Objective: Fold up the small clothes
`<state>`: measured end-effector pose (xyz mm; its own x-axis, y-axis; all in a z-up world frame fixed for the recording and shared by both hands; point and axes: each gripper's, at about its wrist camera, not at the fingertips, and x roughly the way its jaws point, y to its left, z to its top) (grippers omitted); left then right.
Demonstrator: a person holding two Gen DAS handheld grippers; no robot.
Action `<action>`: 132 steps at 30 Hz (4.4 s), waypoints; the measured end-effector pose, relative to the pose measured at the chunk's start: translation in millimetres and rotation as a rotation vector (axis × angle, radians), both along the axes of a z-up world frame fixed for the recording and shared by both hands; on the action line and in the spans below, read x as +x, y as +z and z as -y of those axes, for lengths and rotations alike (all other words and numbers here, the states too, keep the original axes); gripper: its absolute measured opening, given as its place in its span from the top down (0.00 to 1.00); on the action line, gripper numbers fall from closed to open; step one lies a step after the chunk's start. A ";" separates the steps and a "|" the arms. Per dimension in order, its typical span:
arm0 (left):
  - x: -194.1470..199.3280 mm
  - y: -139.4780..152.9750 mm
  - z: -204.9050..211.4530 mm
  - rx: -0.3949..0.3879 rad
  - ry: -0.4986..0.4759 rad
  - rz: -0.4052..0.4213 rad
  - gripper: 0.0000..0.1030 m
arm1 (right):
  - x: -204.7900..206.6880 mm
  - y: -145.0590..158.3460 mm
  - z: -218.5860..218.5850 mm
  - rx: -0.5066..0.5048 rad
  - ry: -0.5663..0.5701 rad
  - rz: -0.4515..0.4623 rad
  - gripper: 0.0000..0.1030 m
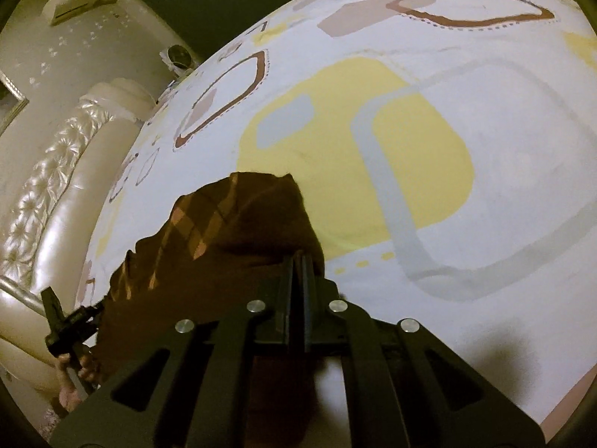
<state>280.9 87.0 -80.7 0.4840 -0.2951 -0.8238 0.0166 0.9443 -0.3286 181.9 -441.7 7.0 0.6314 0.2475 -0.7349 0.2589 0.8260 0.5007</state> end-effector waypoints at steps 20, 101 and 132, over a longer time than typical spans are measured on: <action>-126.5 10.6 -13.1 -0.155 -0.081 -0.021 0.42 | -106.3 13.8 -5.4 0.194 -0.039 0.031 0.75; -308.0 -38.3 -13.6 -0.131 -0.117 -0.335 0.70 | -272.1 -13.6 -34.1 0.212 0.341 -0.273 0.75; -301.3 -36.8 8.4 -0.187 -0.186 -0.359 0.95 | -277.5 -14.8 -68.0 0.211 0.508 -0.302 0.98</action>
